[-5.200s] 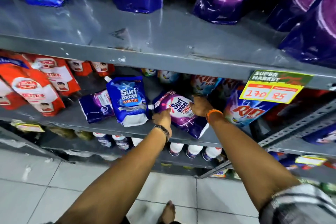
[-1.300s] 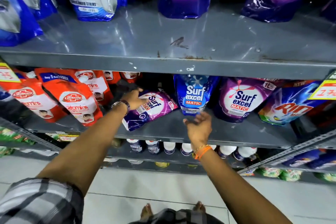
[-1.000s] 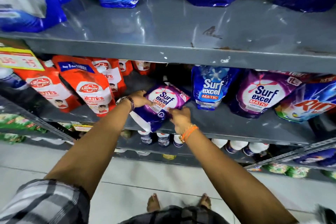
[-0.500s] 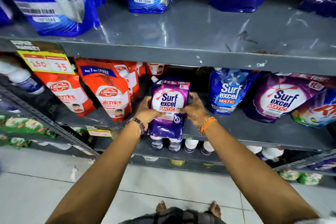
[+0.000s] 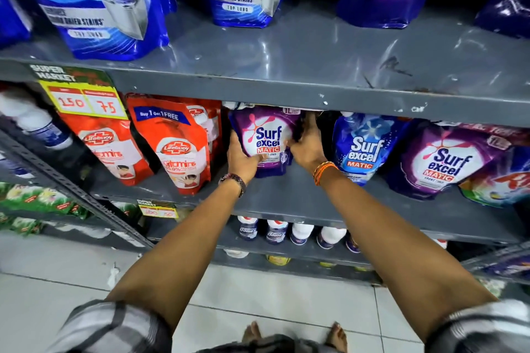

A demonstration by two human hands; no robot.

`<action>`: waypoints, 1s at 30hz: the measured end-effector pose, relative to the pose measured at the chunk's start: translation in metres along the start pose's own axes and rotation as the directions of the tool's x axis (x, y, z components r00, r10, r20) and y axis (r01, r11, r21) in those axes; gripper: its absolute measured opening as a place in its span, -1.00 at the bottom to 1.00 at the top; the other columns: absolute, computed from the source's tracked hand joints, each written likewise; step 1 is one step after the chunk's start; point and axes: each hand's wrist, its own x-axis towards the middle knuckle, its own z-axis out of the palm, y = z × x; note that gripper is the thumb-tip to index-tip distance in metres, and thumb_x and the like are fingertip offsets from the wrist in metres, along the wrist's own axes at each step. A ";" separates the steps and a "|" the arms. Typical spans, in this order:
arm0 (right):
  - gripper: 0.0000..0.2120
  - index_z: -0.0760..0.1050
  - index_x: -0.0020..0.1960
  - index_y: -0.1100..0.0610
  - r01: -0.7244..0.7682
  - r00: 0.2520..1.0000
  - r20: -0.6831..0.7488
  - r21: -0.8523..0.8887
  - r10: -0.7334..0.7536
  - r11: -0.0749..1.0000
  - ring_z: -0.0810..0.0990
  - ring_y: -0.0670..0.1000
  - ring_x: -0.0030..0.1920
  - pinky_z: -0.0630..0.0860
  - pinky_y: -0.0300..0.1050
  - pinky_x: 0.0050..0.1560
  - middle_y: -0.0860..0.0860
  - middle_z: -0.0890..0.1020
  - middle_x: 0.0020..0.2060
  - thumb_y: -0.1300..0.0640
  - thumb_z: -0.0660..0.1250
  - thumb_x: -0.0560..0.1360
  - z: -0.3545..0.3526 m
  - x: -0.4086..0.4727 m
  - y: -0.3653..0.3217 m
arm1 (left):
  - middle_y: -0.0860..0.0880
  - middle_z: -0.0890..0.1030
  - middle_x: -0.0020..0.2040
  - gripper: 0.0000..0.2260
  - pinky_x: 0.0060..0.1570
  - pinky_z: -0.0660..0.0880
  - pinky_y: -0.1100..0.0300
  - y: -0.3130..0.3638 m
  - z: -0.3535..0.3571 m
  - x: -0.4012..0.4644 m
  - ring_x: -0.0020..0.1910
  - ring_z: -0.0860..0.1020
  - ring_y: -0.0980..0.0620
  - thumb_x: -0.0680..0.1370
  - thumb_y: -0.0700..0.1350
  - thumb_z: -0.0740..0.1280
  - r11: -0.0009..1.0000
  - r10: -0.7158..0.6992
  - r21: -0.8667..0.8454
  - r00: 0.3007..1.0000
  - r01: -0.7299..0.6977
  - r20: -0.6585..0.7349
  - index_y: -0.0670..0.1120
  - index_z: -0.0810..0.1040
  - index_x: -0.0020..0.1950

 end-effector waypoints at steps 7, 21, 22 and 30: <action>-0.26 0.20 0.52 0.14 -0.005 1.000 -0.024 -0.083 0.003 0.997 0.64 0.12 0.23 0.56 0.03 0.32 0.14 0.63 0.24 0.41 0.37 0.41 0.005 0.002 0.009 | -0.15 0.51 0.37 -0.13 0.31 0.51 -0.13 -0.006 -0.004 0.007 0.34 0.52 -0.10 0.35 -0.41 0.51 0.996 0.025 0.080 1.000 -0.026 0.012 -0.07 0.18 0.55; -0.47 0.36 0.38 0.16 -0.225 0.969 0.021 0.488 0.247 0.843 0.52 0.10 0.23 0.58 -0.36 -0.19 0.23 0.49 0.36 0.56 0.18 0.52 -0.046 -0.082 0.023 | -0.12 0.51 0.29 -0.22 0.25 0.43 0.17 -0.018 0.010 -0.066 0.24 0.50 -0.04 0.26 -0.29 0.61 0.982 0.107 0.181 0.959 -0.060 -0.264 -0.14 0.36 0.40; -0.52 0.40 0.33 0.14 -0.231 0.963 -0.009 0.496 0.271 0.837 0.55 0.10 0.21 0.59 -0.35 -0.19 0.20 0.53 0.31 0.56 0.17 0.53 -0.059 -0.096 0.034 | -0.10 0.52 0.24 -0.27 0.21 0.46 0.16 -0.018 0.019 -0.077 0.19 0.51 -0.02 0.27 -0.29 0.60 0.987 0.091 0.152 0.964 -0.053 -0.251 -0.14 0.39 0.37; -0.48 0.41 0.03 -0.22 -0.353 0.807 -0.418 0.225 0.417 0.908 0.60 -0.24 -0.08 0.57 -0.41 -0.04 -0.18 0.58 -0.03 0.43 0.36 0.49 -0.218 -0.150 0.120 | 0.02 0.55 0.12 -0.52 0.06 0.50 0.42 0.004 0.135 -0.128 0.05 0.53 0.07 0.37 -0.38 0.52 0.995 0.077 0.037 0.951 -0.092 0.298 -0.06 0.47 0.18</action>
